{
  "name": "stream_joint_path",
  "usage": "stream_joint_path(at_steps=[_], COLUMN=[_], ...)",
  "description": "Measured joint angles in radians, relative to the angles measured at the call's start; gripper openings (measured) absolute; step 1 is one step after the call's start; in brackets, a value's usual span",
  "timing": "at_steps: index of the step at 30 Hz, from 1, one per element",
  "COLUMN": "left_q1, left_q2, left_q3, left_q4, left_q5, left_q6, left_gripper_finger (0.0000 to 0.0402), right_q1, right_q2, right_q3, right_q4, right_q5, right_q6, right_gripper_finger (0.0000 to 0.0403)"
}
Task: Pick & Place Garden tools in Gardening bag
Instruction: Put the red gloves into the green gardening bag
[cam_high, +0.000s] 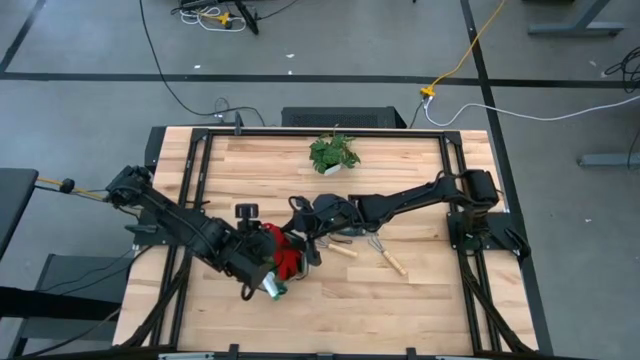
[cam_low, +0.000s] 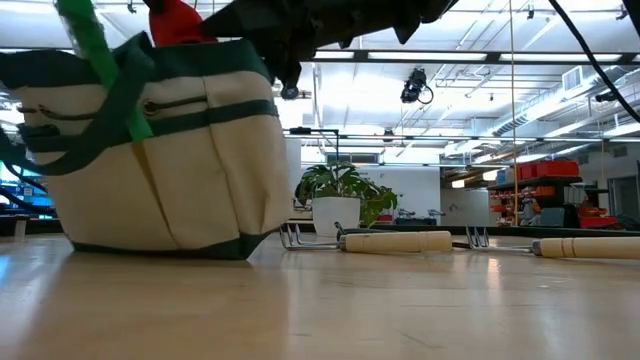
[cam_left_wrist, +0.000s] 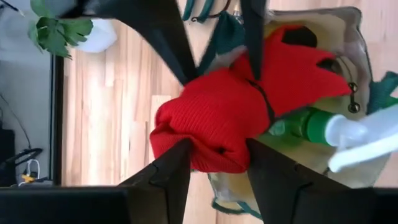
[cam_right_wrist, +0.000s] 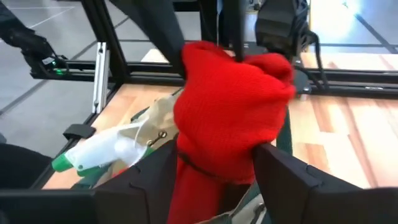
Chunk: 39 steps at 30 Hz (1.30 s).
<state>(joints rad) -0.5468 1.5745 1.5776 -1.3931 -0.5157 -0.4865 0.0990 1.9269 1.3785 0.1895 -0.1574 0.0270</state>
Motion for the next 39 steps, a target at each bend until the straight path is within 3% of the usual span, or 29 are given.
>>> stream_joint_path(at_steps=[9,18,31,39], left_q1=[0.001,-0.007,-0.006,0.001], left_q2=[-0.065,-0.098,-0.098,-0.113], left_q3=[0.0,0.0,0.0,0.0], left_q4=[-0.003,0.032,0.026,-0.003], left_q5=[-0.129,-0.038,-0.042,-0.12], left_q6=[-0.002,-0.03,-0.025,-0.018], left_gripper_finger=[0.0147,0.0147,0.0147,0.0147], right_q1=[0.004,0.004,0.003,0.003], right_q2=[-0.016,-0.016,-0.016,-0.016], right_q3=[0.0,0.0,0.0,0.0], right_q4=[-0.027,-0.006,-0.036,-0.037], right_q5=[-0.007,0.013,0.045,0.041], right_q6=[0.019,0.018,0.017,0.017], right_gripper_finger=[0.0208,0.0207,0.0207,0.0207])
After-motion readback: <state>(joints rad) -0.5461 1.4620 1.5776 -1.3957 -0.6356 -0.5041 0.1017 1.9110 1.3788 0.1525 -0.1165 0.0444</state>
